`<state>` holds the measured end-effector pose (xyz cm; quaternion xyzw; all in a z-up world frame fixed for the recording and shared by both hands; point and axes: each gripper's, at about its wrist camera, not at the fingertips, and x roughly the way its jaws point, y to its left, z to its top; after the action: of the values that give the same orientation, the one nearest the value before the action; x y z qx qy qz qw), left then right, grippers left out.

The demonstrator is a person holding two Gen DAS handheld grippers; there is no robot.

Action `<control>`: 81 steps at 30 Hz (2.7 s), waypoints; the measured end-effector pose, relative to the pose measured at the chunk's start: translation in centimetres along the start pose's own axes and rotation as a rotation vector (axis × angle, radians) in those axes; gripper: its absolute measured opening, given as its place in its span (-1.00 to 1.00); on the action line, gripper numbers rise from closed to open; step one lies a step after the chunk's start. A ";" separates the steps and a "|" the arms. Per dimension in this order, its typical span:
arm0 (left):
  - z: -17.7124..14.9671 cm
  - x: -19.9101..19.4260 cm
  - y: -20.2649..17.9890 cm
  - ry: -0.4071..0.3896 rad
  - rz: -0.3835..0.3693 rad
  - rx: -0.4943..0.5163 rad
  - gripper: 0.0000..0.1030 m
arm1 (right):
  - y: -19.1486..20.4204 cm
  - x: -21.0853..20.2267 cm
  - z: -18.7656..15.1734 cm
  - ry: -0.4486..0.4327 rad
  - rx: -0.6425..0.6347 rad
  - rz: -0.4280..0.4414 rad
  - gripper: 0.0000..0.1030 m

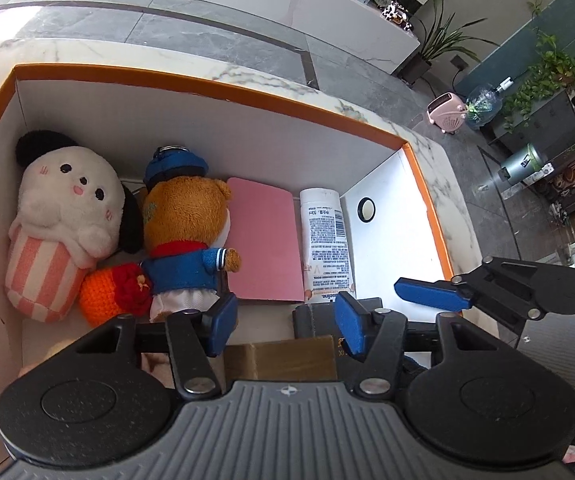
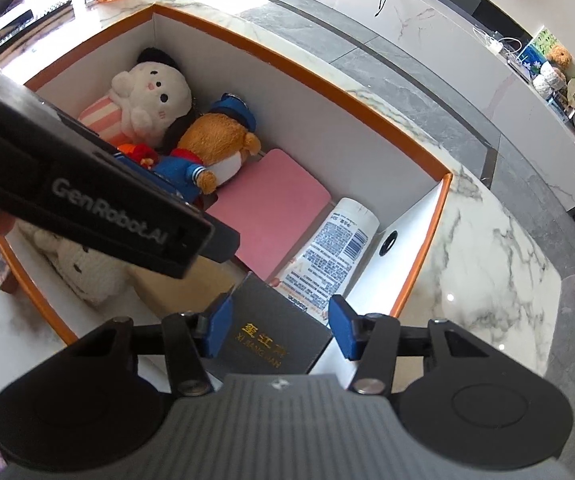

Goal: Organize objects
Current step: 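Lower both boxes into the orange box and open both grippers, then push the cardboard box and black box into line with both grippers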

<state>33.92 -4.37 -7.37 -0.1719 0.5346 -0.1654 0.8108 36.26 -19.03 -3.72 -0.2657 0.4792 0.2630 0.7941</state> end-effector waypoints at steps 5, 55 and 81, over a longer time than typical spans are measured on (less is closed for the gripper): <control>-0.1 -1.8 1.2 0.001 -0.022 0.018 -0.12 | -0.3 -0.5 0.2 -0.024 0.061 0.112 0.06; -2.5 -3.4 5.0 0.036 -0.038 -0.040 -0.47 | 1.4 3.5 0.5 0.323 0.586 0.244 -0.43; -2.8 -4.3 5.0 0.003 -0.011 -0.041 -0.58 | 2.8 2.9 1.0 0.223 0.686 0.159 0.23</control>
<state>30.15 1.74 -7.16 -0.1912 0.5383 -0.1589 0.8052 36.14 -15.83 -6.41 0.0268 0.6421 0.1173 0.7572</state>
